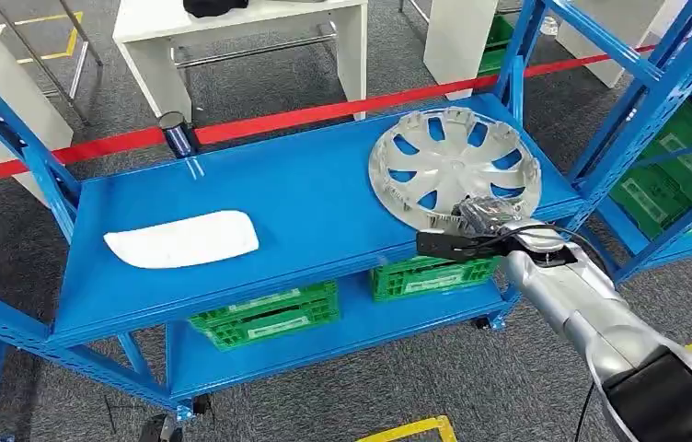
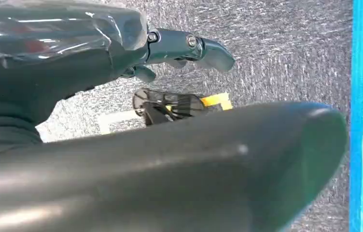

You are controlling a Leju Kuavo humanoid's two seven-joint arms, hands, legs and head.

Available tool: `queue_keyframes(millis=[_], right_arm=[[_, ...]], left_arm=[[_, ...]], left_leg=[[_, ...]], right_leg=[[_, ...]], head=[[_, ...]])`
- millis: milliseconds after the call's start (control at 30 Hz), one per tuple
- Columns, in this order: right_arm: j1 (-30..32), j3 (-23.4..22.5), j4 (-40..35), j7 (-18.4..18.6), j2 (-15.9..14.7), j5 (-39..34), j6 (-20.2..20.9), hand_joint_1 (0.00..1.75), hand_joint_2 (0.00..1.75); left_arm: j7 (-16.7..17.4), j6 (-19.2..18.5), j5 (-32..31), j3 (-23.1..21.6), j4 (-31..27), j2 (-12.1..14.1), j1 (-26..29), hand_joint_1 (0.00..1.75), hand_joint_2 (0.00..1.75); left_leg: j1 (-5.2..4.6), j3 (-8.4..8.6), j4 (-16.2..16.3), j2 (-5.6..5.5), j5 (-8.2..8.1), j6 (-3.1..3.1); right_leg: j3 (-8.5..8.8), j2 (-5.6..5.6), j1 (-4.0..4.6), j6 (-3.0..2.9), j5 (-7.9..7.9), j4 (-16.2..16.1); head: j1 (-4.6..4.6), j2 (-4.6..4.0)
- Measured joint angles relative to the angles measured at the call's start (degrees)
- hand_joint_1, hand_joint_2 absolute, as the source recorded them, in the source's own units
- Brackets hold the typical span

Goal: Take the parts from the cabinet and place them on the table.

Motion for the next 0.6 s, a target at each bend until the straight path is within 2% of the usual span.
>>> queue_keyframes(millis=[33,67,100,200,233,267,300,333,367,400,433,467,500,567,600], right_arm=[[-0.1,-0.7,-0.6,0.1,0.0,-0.1,-0.5,1.75,1.75],[-0.1,-1.3,-1.4,0.2,0.0,-0.4,-1.1,1.75,1.75],[-0.3,-2.0,-2.1,0.4,-0.1,-0.6,-1.7,1.75,1.75],[-0.7,-3.8,-4.5,0.7,-0.6,-1.1,-3.1,1.75,1.75],[-1.0,-4.5,-5.4,0.7,-0.9,-1.4,-3.2,1.75,1.75],[-1.2,-5.2,-6.4,0.7,-1.3,-1.8,-3.4,1.75,1.75],[-1.6,-5.9,-7.2,0.7,-1.5,-2.2,-4.1,1.75,1.75],[-2.1,-6.8,-8.0,0.7,-1.7,-2.8,-4.8,1.75,1.75],[-2.3,-7.5,-9.0,0.7,-2.2,-3.2,-5.6,1.75,1.75],[-2.2,-8.2,-10.0,0.7,-2.6,-3.7,-6.4,1.75,1.75],[-2.2,-9.0,-11.4,0.6,-3.0,-4.2,-7.1,1.75,1.75],[-2.2,-9.8,-12.5,0.5,-3.4,-4.7,-7.5,1.75,1.75],[-2.1,-10.7,-14.3,0.5,-3.9,-5.6,-7.9,1.75,1.75],[-1.8,-12.7,-17.6,0.3,-4.5,-7.2,-8.5,1.75,1.75],[-1.5,-14.1,-19.5,0.0,-4.8,-8.3,-9.0,1.75,1.75]], left_arm=[[0.0,0.0,0.0,0.2,0.0,0.0,0.1,0.00,0.00],[0.0,0.0,-0.1,0.3,0.0,0.0,0.1,0.00,0.00],[0.0,0.0,-0.1,0.4,0.0,0.3,0.1,0.00,0.00],[-0.2,0.0,-0.3,0.4,0.0,0.1,0.5,0.00,0.00],[-0.2,0.0,-0.3,0.5,0.0,0.1,0.6,0.00,0.00],[-0.3,-0.1,-0.3,0.5,0.0,0.0,0.6,0.00,0.00],[-0.4,-0.1,-0.4,0.6,0.0,-0.2,0.5,0.00,0.00],[-0.5,-0.2,-0.4,0.7,0.0,-0.3,0.5,0.00,0.00],[-0.5,-0.2,-0.4,0.7,0.0,-0.4,0.6,0.00,0.00],[-0.6,-0.2,-0.4,0.7,0.0,-0.4,0.7,0.00,0.00],[-0.7,-0.2,-0.4,0.7,0.0,-0.5,0.9,0.00,0.00],[-0.7,-0.3,-0.4,0.7,0.0,-0.5,1.0,0.00,0.00],[-0.9,-0.4,-0.5,0.7,0.0,-0.6,1.1,0.00,0.00],[-1.2,-0.4,-0.6,0.7,0.0,-0.8,1.1,0.00,0.00],[-1.4,-0.4,-0.9,0.7,0.0,-0.7,1.1,0.00,0.00]], left_leg=[[-0.09,2.75,-5.9,-0.05,3.00,0.54],[-0.38,5.27,-11.2,-0.17,5.35,1.35],[-0.62,6.09,-12.5,-0.23,4.47,1.92],[-1.20,6.23,-13.1,-0.17,4.54,2.21],[-1.17,6.41,-13.8,-0.13,4.71,2.34],[-0.37,7.20,-15.1,0.09,5.39,2.34],[-0.61,7.31,-15.7,-0.06,5.69,2.69],[-0.64,7.12,-15.7,-0.12,5.86,2.97],[-0.69,7.07,-15.7,-0.20,5.86,2.98],[-0.72,7.08,-15.7,-0.24,5.84,3.00],[-0.71,7.09,-15.5,-0.35,5.79,2.98],[-0.66,7.10,-15.4,-0.40,5.68,2.92],[-0.52,7.10,-15.1,-0.44,5.48,2.76],[-0.36,6.95,-14.2,-0.48,4.79,2.19],[-0.67,6.47,-13.6,-0.53,4.38,1.71]], right_leg=[[0.09,0.23,0.13,0.01,0.00,0.0],[0.08,0.34,0.05,0.01,-0.01,-0.1],[-0.10,0.40,0.24,0.14,0.05,-0.1],[-0.60,0.47,-0.08,0.63,0.35,-0.2],[-0.52,0.47,0.10,0.93,0.51,-0.5],[-1.16,0.24,0.12,0.91,-0.22,0.2],[-2.07,0.17,0.41,0.67,-1.43,2.1],[-4.04,0.17,0.38,0.22,-3.48,6.5],[-5.97,0.17,0.38,0.02,-5.22,10.9],[-7.76,0.18,0.38,0.04,-6.61,15.0],[-8.87,0.18,0.35,0.40,-6.90,17.4],[-8.59,0.16,0.22,1.01,-6.08,16.6],[-7.07,0.11,0.02,1.83,-4.18,13.1],[-2.20,-0.36,-0.43,3.26,0.37,2.3],[-1.11,-0.43,-0.26,2.77,-0.41,0.8]], head=[[0.00,0.00],[0.00,0.00],[0.20,0.00],[0.04,0.00],[0.07,0.00],[0.13,0.00],[0.20,-0.02],[0.24,0.00],[0.24,0.00],[0.24,0.00],[0.26,0.00],[0.26,0.00],[0.28,0.00],[0.31,0.00],[0.33,0.00]])
